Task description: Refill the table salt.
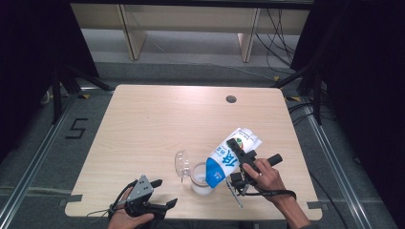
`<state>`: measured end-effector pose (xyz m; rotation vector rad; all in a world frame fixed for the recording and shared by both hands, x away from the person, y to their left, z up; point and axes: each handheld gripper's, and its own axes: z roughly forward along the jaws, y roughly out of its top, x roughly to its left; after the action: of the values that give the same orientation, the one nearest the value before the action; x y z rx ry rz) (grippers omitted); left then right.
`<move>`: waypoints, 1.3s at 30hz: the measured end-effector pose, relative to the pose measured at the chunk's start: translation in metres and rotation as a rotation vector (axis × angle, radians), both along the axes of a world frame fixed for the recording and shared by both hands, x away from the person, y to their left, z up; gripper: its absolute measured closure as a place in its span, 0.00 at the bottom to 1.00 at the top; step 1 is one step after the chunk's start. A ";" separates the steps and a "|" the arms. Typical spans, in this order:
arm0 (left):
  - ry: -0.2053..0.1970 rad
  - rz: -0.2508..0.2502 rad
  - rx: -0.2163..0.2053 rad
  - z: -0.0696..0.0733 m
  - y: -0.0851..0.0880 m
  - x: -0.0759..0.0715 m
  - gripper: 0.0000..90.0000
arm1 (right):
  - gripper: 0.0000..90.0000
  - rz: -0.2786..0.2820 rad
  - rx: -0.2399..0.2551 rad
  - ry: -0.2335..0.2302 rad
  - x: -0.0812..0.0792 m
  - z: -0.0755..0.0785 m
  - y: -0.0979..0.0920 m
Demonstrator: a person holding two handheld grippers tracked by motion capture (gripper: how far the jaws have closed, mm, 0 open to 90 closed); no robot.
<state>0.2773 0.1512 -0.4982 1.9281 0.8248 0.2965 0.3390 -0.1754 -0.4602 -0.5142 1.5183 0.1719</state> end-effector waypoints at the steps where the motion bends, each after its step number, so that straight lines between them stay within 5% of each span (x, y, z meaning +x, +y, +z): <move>1: 0.000 0.000 0.000 0.000 0.000 0.000 0.17 | 0.68 0.000 0.001 0.000 0.000 0.000 0.000; 39: 0.012 0.012 -0.010 0.000 -0.001 -0.001 0.17 | 0.70 -0.013 0.001 0.003 -0.002 -0.001 0.000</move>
<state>0.2764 0.1506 -0.4983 1.9183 0.8442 0.2879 0.3375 -0.1753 -0.4616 -0.5034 1.5239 0.1640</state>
